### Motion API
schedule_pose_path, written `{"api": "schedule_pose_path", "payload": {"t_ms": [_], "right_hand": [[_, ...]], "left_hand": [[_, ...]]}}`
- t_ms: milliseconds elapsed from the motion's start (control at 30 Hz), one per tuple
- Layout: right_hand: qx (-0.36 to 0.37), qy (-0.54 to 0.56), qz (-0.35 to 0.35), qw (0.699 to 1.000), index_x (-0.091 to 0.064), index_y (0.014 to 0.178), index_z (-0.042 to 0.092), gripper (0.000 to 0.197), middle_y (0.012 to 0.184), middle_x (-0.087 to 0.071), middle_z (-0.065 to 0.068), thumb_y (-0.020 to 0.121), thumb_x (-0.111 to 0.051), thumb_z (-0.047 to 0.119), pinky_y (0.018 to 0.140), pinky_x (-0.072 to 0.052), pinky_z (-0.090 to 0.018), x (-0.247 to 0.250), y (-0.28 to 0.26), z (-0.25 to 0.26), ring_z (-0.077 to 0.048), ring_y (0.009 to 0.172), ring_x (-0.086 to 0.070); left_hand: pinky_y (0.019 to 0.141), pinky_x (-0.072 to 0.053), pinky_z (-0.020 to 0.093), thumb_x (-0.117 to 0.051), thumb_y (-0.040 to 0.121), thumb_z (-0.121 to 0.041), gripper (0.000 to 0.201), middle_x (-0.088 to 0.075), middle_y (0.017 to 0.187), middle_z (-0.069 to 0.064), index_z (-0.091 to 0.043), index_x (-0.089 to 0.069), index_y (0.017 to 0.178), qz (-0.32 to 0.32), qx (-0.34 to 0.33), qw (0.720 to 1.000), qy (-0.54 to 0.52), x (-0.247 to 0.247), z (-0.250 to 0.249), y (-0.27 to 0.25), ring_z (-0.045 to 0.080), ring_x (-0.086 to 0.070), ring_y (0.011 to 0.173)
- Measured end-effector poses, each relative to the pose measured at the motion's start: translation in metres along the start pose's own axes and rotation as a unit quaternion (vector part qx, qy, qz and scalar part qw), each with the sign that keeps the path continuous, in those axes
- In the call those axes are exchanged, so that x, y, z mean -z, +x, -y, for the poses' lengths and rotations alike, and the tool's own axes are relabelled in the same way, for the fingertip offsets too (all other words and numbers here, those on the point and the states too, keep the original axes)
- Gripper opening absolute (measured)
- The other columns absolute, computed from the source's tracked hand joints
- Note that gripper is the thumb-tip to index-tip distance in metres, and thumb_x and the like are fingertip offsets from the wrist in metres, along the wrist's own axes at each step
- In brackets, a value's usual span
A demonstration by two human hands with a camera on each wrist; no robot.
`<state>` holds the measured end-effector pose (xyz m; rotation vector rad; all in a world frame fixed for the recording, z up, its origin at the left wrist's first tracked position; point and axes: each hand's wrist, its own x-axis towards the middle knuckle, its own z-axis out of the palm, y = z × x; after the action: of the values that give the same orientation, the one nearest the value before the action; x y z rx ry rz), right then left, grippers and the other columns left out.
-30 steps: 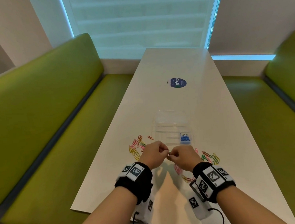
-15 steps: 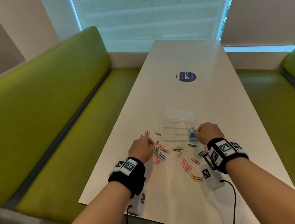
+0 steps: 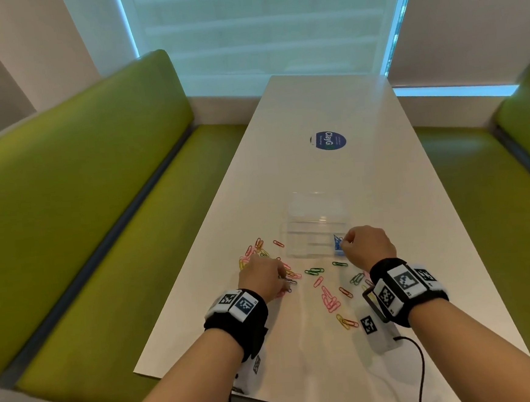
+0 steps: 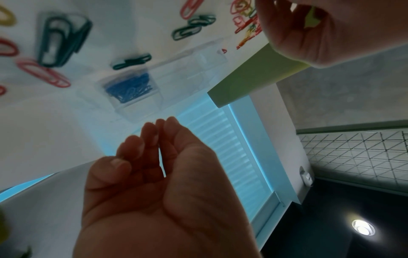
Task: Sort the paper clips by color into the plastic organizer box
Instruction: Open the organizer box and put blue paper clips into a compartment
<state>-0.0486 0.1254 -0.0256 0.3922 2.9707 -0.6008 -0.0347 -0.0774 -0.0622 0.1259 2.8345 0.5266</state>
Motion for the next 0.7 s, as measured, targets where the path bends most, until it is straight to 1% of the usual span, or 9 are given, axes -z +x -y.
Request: {"api": "schedule_pose_path", "payload": {"t_ms": [67, 167, 200, 233, 300, 367, 433, 567, 700], "right_hand": [[0.006, 0.001, 0.001, 1.000, -0.070, 0.100, 0.014, 0.024, 0.104, -0.069, -0.007, 0.091, -0.050, 0.023, 0.079, -0.051, -0.033, 0.001, -0.003, -0.001, -0.026, 0.096, -0.062], [0.011, 0.006, 0.009, 1.000, -0.070, 0.100, 0.016, 0.022, 0.105, -0.069, -0.006, 0.091, -0.051, 0.023, 0.079, -0.052, -0.033, 0.000, -0.009, -0.001, -0.024, 0.095, -0.062], [0.015, 0.008, 0.015, 1.000, -0.070, 0.099, 0.017, 0.022, 0.104, -0.069, -0.006, 0.091, -0.051, 0.023, 0.079, -0.052, -0.033, -0.001, -0.011, -0.001, -0.024, 0.094, -0.062], [0.022, 0.009, 0.020, 1.000, -0.070, 0.098, 0.017, 0.021, 0.103, -0.069, -0.005, 0.090, -0.052, 0.023, 0.079, -0.053, -0.033, -0.002, -0.012, 0.000, -0.023, 0.093, -0.062], [0.037, 0.013, 0.031, 0.999, -0.070, 0.098, 0.018, 0.019, 0.103, -0.069, -0.003, 0.090, -0.053, 0.023, 0.080, -0.052, -0.031, -0.004, -0.017, 0.002, -0.020, 0.094, -0.062], [0.054, 0.029, 0.050, 0.997, -0.069, 0.101, 0.019, 0.018, 0.107, -0.067, 0.000, 0.090, -0.057, 0.025, 0.086, -0.052, -0.031, -0.007, -0.021, 0.006, -0.017, 0.098, -0.061], [0.086, 0.034, 0.086, 0.992, -0.067, 0.107, 0.020, 0.021, 0.112, -0.065, 0.002, 0.088, -0.062, 0.027, 0.092, -0.051, -0.031, -0.011, -0.025, 0.010, -0.014, 0.101, -0.060], [0.132, 0.027, 0.143, 0.980, -0.065, 0.116, 0.021, 0.029, 0.115, -0.065, 0.001, 0.087, -0.064, 0.026, 0.090, -0.048, -0.026, -0.017, -0.033, 0.019, -0.013, 0.101, -0.061], [0.139, 0.029, 0.137, 0.980, -0.069, 0.108, 0.018, 0.022, 0.112, -0.067, 0.000, 0.090, -0.059, 0.026, 0.088, -0.048, -0.026, -0.022, -0.034, 0.021, -0.014, 0.101, -0.061]], "left_hand": [[0.082, -0.051, 0.028, -0.073, 0.078, -0.027, 0.017, -0.065, 0.109, 0.002, -0.021, -0.070, 0.094, 0.015, 0.008, 1.000, -0.010, 0.001, -0.002, 0.002, 0.014, -0.062, 0.100], [0.063, -0.054, 0.020, -0.074, 0.079, -0.018, 0.010, -0.062, 0.099, 0.002, -0.014, -0.069, 0.087, 0.052, 0.015, 0.998, -0.033, 0.003, -0.004, 0.004, 0.015, -0.068, 0.075], [0.061, -0.055, 0.019, -0.073, 0.080, -0.014, 0.009, -0.060, 0.096, 0.003, -0.011, -0.069, 0.088, 0.064, 0.015, 0.997, -0.041, 0.004, -0.006, 0.004, 0.018, -0.069, 0.075], [0.064, -0.056, 0.022, -0.073, 0.081, -0.014, 0.010, -0.060, 0.096, 0.004, -0.009, -0.070, 0.090, 0.072, 0.012, 0.996, -0.047, 0.005, -0.007, 0.003, 0.020, -0.070, 0.081], [0.079, -0.056, 0.029, -0.074, 0.080, -0.020, 0.017, -0.060, 0.106, 0.006, -0.012, -0.071, 0.094, 0.069, -0.001, 0.997, -0.031, 0.004, -0.007, 0.004, 0.020, -0.065, 0.098], [0.084, -0.052, 0.030, -0.074, 0.078, -0.025, 0.019, -0.058, 0.115, 0.006, -0.017, -0.071, 0.095, 0.049, -0.009, 0.998, -0.028, 0.004, -0.008, 0.004, 0.018, -0.058, 0.106], [0.085, -0.049, 0.030, -0.073, 0.078, -0.027, 0.016, -0.059, 0.114, 0.006, -0.021, -0.071, 0.092, 0.032, -0.011, 0.998, -0.048, 0.003, -0.009, 0.006, 0.017, -0.056, 0.107], [0.084, -0.048, 0.031, -0.073, 0.077, -0.027, 0.015, -0.066, 0.103, 0.004, -0.020, -0.073, 0.090, 0.000, -0.030, 0.996, -0.086, 0.005, -0.018, 0.008, 0.017, -0.059, 0.102], [0.085, -0.043, 0.028, -0.071, 0.080, -0.030, 0.018, -0.065, 0.105, 0.002, -0.023, -0.072, 0.096, -0.016, -0.059, 0.994, -0.089, 0.005, -0.024, 0.008, 0.016, -0.054, 0.104]]}}
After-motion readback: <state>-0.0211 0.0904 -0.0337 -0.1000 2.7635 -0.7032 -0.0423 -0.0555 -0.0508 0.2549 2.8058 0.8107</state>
